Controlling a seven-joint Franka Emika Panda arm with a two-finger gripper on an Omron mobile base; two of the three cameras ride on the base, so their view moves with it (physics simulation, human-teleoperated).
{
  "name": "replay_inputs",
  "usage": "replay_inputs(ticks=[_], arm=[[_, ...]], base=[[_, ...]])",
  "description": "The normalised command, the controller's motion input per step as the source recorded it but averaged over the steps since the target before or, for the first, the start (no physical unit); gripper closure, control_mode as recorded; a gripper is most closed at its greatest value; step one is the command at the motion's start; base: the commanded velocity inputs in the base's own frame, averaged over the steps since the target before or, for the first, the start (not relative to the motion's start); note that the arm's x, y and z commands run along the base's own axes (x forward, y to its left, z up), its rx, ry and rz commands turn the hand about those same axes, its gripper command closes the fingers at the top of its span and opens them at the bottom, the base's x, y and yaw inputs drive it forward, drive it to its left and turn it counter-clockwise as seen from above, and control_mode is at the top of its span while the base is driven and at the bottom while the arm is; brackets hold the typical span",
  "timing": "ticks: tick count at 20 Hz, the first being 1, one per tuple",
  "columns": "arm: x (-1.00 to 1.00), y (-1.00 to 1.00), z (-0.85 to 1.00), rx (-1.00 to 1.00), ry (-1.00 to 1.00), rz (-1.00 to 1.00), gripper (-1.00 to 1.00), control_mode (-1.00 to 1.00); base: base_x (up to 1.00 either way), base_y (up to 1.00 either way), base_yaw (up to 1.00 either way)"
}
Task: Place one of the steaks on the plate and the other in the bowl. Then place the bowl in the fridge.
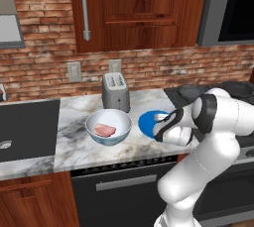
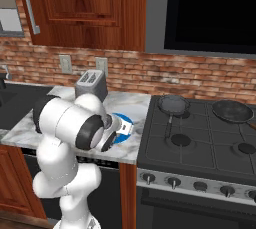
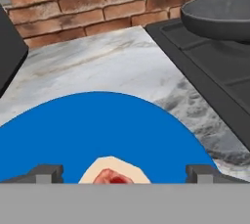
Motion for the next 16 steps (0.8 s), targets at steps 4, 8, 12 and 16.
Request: replay_inputs(ticks=[4, 8, 12, 16], arm=[[0.2, 0.02, 1.0, -0.01, 0.14, -0.02, -1.0, -1.0], [0.21, 0.09, 1.0, 0.0, 0.03, -0.01, -1.0, -1.0], [0.06, 0.05, 1.0, 0.0, 0.13, -0.03, -1.0, -1.0], [-0.01, 0.0, 0.97, 0.0, 0.26, -0.03, -1.0, -1.0]], base=[[0.0, 0.0, 0.0], [0.0, 0.0, 0.0], [0.0, 0.0, 0.0], [0.0, 0.0, 0.0]])
